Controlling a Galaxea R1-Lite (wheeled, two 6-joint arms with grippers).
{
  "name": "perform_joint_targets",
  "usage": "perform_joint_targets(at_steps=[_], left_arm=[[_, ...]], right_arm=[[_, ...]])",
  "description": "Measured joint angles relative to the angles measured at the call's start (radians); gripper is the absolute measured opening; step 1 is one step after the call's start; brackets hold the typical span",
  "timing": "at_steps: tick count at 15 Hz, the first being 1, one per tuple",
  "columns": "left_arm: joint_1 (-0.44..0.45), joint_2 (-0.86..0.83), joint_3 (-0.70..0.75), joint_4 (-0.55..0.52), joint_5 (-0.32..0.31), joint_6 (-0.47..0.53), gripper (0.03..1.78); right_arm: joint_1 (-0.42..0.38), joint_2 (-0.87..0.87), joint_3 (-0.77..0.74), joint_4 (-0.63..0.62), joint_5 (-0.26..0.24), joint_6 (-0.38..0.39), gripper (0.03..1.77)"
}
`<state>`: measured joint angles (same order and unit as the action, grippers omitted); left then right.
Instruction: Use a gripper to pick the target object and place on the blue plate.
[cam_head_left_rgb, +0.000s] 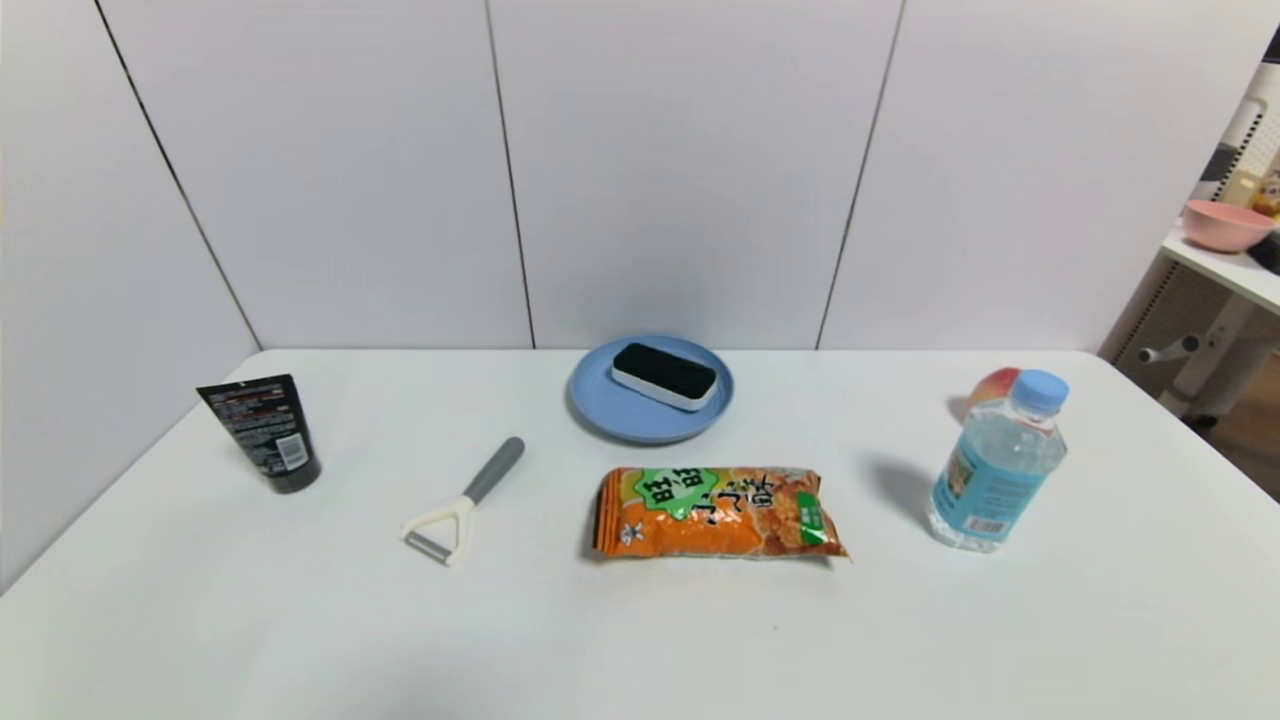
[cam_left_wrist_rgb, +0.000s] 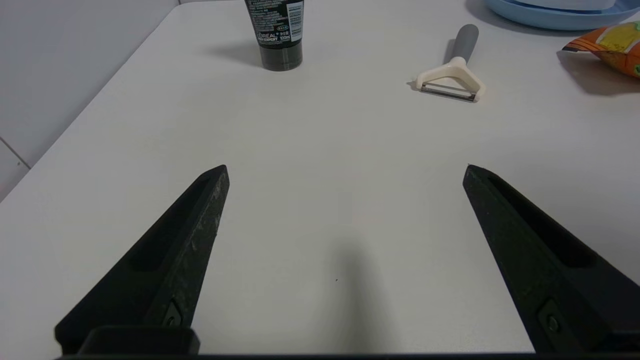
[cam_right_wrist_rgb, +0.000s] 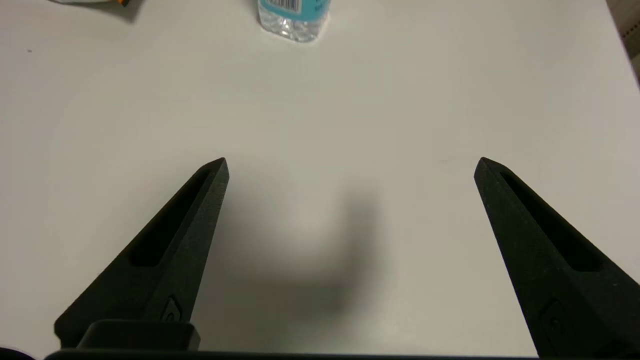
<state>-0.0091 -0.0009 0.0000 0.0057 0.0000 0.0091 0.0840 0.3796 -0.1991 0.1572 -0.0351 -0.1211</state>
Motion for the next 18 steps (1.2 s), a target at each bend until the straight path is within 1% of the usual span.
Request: perform_joint_targets(at_steps=[1,2,3,4,6,8,12,15,18], left_arm=[[0.000,0.000,0.000,0.000,0.000,0.000,1.69],[0.000,0.000,0.000,0.000,0.000,0.000,1.69],[0.000,0.000,0.000,0.000,0.000,0.000,1.69],[0.000,0.000,0.000,0.000,0.000,0.000,1.69],[0.000,0.000,0.000,0.000,0.000,0.000,1.69],[0.000,0.000,0.000,0.000,0.000,0.000,1.69],[0.000,0.000,0.000,0.000,0.000,0.000,1.69],[0.000,0.000,0.000,0.000,0.000,0.000,1.69],[0.000,0.000,0.000,0.000,0.000,0.000,1.69]], right_arm=[[-0.003,-0.036,0.072,-0.069,0.018,0.032,1.69],[-0.005,-0.061,0.136,-0.155,0.046,0.071,1.69],[-0.007,-0.077,0.166,-0.224,0.064,0.100,1.69],[-0.009,-0.088,0.183,-0.234,0.063,0.114,1.69],[-0.010,-0.101,0.196,-0.157,0.025,0.090,1.69],[-0.011,-0.107,0.197,-0.144,0.023,0.079,1.69],[-0.012,-0.108,0.199,-0.146,0.018,0.108,1.69],[-0.023,-0.104,0.199,-0.148,0.021,0.112,1.69],[-0.052,-0.187,0.198,-0.140,0.039,0.082,1.69]])
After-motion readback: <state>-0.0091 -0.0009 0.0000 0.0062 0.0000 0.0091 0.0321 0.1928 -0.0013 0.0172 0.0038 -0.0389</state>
